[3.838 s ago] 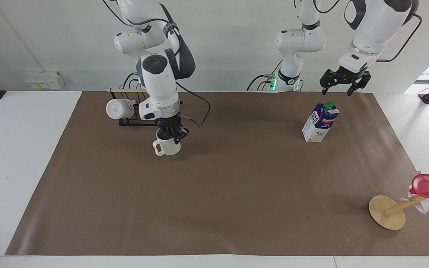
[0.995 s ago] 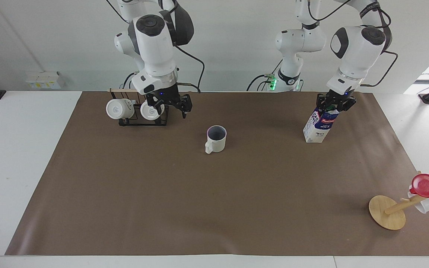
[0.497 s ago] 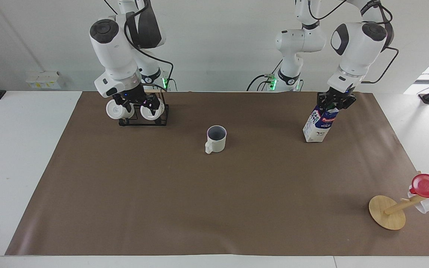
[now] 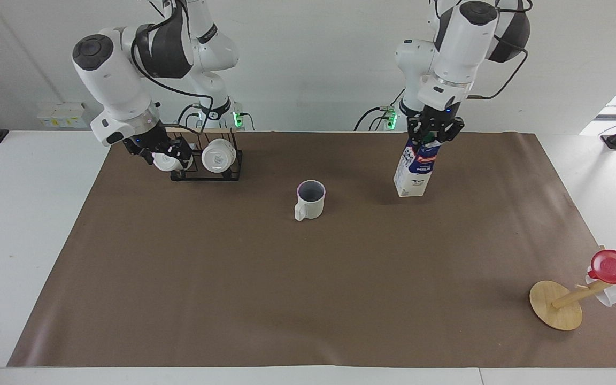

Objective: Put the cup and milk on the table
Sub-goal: 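Carry the milk carton with the left gripper beside the white mug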

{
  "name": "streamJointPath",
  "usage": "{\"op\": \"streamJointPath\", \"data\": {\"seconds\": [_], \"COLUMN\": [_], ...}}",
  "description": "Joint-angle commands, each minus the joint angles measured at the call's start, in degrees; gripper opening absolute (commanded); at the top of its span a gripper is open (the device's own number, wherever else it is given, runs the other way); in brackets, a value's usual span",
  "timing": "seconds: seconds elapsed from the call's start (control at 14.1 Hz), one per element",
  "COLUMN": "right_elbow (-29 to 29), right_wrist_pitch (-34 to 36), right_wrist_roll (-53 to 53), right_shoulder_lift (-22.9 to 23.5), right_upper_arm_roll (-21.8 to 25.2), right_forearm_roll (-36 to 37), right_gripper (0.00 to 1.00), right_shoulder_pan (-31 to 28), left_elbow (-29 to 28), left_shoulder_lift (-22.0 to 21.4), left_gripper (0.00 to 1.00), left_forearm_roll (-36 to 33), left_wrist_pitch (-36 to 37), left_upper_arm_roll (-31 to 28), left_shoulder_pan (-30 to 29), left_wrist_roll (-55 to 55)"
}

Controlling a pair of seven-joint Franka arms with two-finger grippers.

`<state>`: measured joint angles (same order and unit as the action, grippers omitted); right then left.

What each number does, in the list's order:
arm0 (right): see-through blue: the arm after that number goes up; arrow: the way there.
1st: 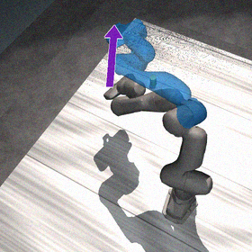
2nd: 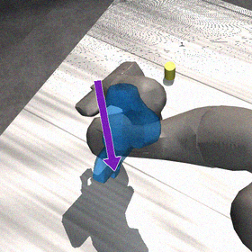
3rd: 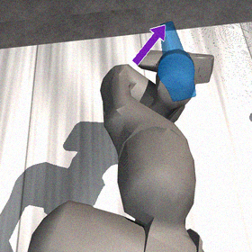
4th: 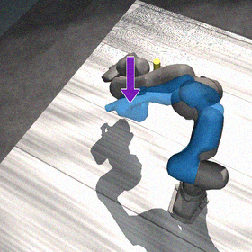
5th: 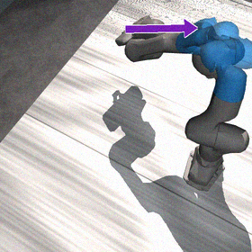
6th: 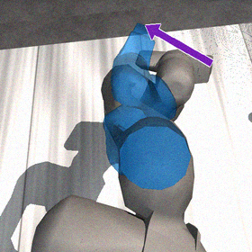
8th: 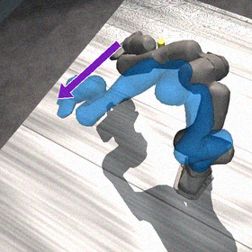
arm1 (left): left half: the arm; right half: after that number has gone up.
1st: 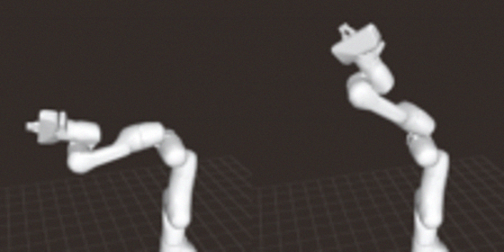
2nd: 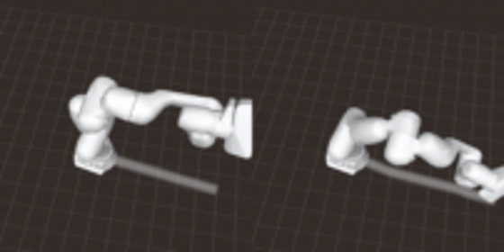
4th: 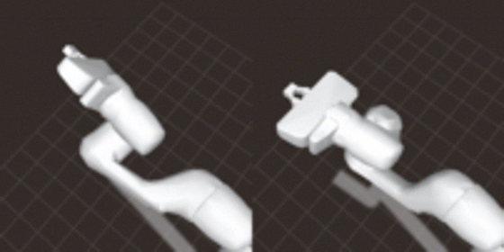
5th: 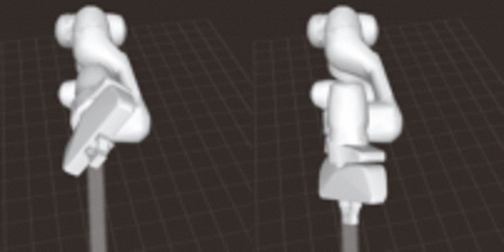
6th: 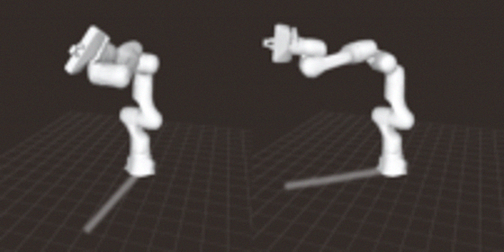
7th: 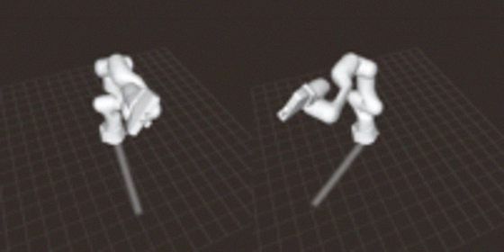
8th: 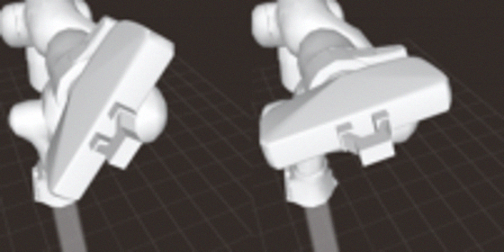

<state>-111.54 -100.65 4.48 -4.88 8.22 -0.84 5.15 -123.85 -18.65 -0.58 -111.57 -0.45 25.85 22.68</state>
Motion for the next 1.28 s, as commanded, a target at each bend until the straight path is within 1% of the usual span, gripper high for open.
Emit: {"op": "streamJointPath", "data": {"seconds": [0.0,0.07,0.21,0.43,0.64,0.71,0.85,0.92,0.99,1.14,1.21], "right_elbow": [-1.14,-0.01,4.02,7.99,13.96,16.41,21.51,23.36,23.99,22.33,22.33], "right_wrist_pitch": [-0.42,-0.51,0.27,0.63,5.10,6.59,10.10,11.34,10.74,9.42,9.59], "right_wrist_roll": [-5.09,-4.84,-3.70,0.34,-0.09,-0.09,-1.05,-3.32,-6.04,-6.51,-6.59], "right_shoulder_lift": [-1.18,-0.48,1.01,0.32,0.75,1.01,2.41,3.29,3.82,3.22,3.21], "right_upper_arm_roll": [-0.66,-0.66,-0.66,-1.36,-2.50,-2.59,-2.59,-2.59,-2.59,-2.59,-2.51], "right_forearm_roll": [-0.30,-0.39,-0.48,-0.22,0.75,0.75,1.10,1.62,1.54,0.76,0.75], "right_gripper": [1.00,1.00,1.00,1.00,1.00,1.00,1.00,1.00,1.00,1.00,1.00], "right_shoulder_pan": [-4.08,-4.27,-3.66,-3.04,-3.04,-3.04,-3.21,-3.21,-3.13,-3.12,-3.39], "left_elbow": [6.06,6.60,6.95,7.31,9.41,9.51,9.59,9.59,9.51,9.42,9.33], "left_shoulder_lift": [4.13,4.76,7.30,12.04,17.49,18.64,19.26,19.35,19.35,19.26,19.26], "left_gripper": [0.47,0.47,0.46,0.46,0.46,0.46,0.46,0.46,0.46,0.46,0.51], "left_forearm_roll": [1.89,1.98,1.90,1.90,1.11,1.11,1.11,1.11,1.11,1.11,1.11], "left_wrist_pitch": [2.85,2.59,1.10,-4.42,-7.77,-8.74,-9.45,-9.45,-9.36,-8.93,-8.84], "left_upper_arm_roll": [-1.05,-0.96,-0.96,-0.96,-0.96,-1.05,-0.96,-0.96,-0.96,-0.96,-0.96], "left_shoulder_pan": [5.07,6.48,9.12,11.50,12.64,13.08,13.09,13.09,13.09,13.09,13.00], "left_wrist_roll": [6.31,8.24,12.54,15.37,15.90,16.43,16.87,16.96,16.96,16.96,17.05]}}
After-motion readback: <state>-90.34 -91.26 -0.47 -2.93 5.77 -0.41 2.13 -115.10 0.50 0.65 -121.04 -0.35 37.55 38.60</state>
